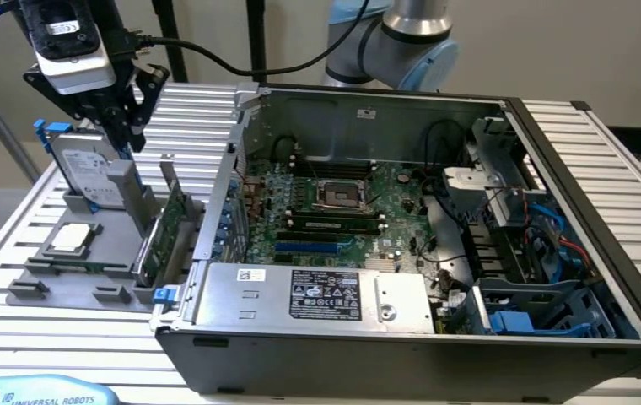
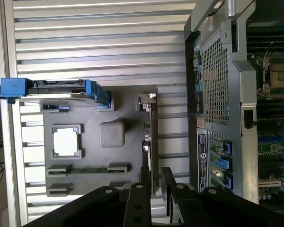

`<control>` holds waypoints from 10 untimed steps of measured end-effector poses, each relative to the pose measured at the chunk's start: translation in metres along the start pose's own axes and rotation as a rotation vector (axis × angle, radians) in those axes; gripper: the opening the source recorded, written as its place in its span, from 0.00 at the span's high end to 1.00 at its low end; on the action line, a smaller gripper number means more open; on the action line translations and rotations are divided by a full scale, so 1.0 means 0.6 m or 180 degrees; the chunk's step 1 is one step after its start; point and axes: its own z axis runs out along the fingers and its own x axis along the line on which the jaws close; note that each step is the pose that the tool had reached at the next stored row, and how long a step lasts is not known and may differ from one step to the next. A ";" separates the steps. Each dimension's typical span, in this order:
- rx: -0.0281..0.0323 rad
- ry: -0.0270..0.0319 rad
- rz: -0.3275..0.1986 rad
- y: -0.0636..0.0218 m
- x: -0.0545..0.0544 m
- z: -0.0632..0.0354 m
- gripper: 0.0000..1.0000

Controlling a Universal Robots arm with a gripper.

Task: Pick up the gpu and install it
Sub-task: 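Pick up the gpu and move the gpu toward the slot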

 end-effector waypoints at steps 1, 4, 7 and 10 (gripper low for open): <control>0.0000 0.0000 0.0000 0.000 0.000 0.000 0.70; 0.0000 0.0000 0.0000 0.000 0.000 0.000 0.58; 0.0000 0.0000 0.0003 0.000 0.000 0.004 0.52; 0.0001 -0.0001 0.0016 -0.001 0.000 0.013 0.52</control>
